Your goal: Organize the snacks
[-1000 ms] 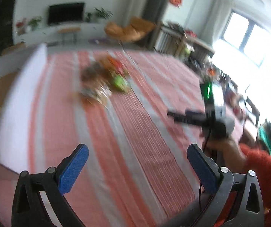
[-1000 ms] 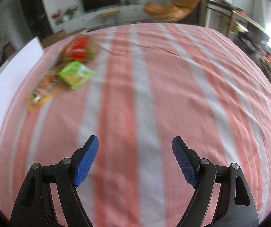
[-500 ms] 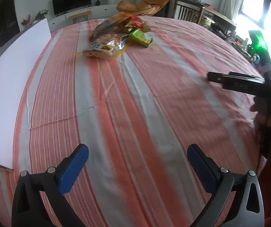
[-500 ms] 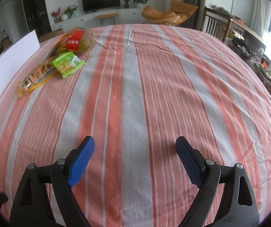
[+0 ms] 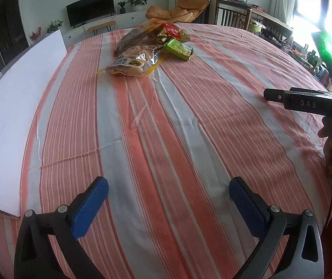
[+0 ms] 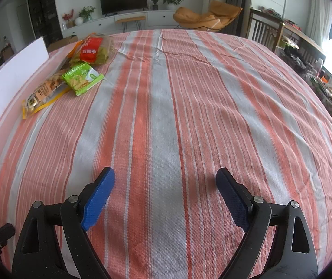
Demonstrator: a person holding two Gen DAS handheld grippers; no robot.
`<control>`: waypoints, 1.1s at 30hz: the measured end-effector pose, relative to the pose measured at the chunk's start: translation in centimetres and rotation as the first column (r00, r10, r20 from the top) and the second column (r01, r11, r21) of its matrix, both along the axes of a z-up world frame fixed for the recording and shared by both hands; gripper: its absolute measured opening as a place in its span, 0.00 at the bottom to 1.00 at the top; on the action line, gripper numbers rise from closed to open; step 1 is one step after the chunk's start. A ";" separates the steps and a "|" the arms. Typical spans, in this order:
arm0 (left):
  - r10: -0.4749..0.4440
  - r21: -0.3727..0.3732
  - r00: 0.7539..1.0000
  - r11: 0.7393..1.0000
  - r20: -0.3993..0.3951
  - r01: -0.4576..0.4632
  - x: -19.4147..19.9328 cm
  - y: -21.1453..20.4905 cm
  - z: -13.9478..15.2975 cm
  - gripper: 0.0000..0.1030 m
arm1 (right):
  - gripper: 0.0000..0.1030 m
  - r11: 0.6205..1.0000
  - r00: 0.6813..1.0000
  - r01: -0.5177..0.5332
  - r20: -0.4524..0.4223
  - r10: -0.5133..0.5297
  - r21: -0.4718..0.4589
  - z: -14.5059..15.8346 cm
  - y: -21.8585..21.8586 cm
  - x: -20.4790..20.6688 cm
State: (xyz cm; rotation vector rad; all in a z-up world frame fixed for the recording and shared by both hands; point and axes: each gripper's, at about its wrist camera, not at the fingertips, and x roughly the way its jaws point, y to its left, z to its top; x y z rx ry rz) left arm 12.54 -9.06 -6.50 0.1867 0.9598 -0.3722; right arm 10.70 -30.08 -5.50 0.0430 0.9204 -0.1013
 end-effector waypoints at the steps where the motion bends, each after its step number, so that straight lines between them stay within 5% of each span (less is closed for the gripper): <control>1: 0.000 0.003 1.000 1.000 -0.006 0.000 0.1 0.0 0.0 1.00 | 0.88 1.000 1.000 0.000 0.000 0.000 0.000 0.0 0.0 0.0; 6: 0.000 0.021 0.999 1.000 -0.046 0.001 1.1 0.0 0.1 1.00 | 0.88 1.000 1.000 0.000 0.000 0.000 0.000 0.0 0.0 0.0; 33: 0.057 -0.013 0.998 0.998 0.028 -0.057 0.9 3.3 0.0 1.00 | 0.92 1.000 0.999 -0.030 -0.037 0.030 0.001 0.2 0.3 0.4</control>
